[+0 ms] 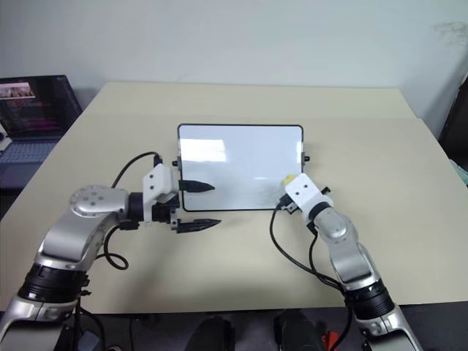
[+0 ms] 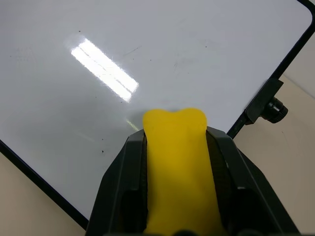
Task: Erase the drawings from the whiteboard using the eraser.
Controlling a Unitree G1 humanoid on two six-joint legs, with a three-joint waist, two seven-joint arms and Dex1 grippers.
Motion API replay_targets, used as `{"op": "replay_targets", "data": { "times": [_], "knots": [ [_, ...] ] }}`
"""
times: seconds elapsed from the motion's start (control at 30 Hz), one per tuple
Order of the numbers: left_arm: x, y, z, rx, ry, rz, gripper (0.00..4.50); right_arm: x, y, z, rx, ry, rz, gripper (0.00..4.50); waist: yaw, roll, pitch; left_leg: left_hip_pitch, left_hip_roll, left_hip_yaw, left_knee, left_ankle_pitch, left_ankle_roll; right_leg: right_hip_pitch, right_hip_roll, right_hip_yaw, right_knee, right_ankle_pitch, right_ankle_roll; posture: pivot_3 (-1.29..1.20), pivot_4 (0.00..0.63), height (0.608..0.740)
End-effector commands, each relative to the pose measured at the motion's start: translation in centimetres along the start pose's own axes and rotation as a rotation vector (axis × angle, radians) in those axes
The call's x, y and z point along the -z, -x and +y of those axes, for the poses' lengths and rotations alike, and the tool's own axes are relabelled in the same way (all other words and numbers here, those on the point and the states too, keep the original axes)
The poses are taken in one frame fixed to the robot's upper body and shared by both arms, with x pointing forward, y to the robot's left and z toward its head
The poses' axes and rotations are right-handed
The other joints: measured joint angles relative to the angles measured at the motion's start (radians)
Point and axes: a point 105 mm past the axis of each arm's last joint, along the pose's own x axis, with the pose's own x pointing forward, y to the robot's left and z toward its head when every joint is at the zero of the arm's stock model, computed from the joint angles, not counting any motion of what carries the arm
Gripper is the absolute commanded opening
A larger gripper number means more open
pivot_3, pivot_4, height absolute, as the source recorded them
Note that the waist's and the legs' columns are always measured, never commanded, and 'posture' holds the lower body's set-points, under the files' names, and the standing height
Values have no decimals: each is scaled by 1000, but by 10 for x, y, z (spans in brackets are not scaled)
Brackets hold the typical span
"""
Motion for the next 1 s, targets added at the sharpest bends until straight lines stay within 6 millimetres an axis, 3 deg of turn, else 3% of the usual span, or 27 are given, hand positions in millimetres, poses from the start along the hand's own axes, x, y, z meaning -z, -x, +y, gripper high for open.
{"op": "replay_targets", "data": {
  "times": [0.03,0.17,0.37,0.47,0.73,0.83,1.0],
  "knots": [
    [-14,4,1,-13,-36,-39,4500,7,5,12,-101,-7,49,1247,0,0,0,0,0,0,0,0,0,0,0,0,0,0,0,0,150,740],
    [-13,4,3,-16,-27,-36,4500,10,11,26,-186,-10,73,1247,-1,0,0,0,0,0,0,0,0,0,0,0,0,0,0,0,150,740],
    [-15,-1,1,-11,-26,-50,4500,-13,1,-13,43,28,-29,1247,-3,0,0,1,0,0,0,0,0,0,0,0,1,0,0,0,150,740],
    [-16,-3,-2,-6,-22,-58,4500,-21,-1,-20,84,29,-67,1246,-3,0,0,0,0,0,0,0,0,0,0,0,0,0,0,0,150,740],
    [-20,-3,-7,-2,-21,-90,4500,-1,9,21,-161,-7,18,1246,-2,0,0,-2,1,0,-1,0,0,-1,0,-1,-2,2,-4,0,150,740],
    [-24,-5,-15,41,-39,-108,4500,-2,17,22,-161,-45,6,1246,-2,0,0,-2,1,-1,-1,0,0,-1,0,-1,-2,2,-4,0,150,740],
    [-29,-15,-24,121,-65,-126,4500,-12,39,-14,17,-168,-48,1246,2,1,0,-2,0,0,0,0,0,-1,0,-1,0,1,-3,0,150,740]
  ]
}}
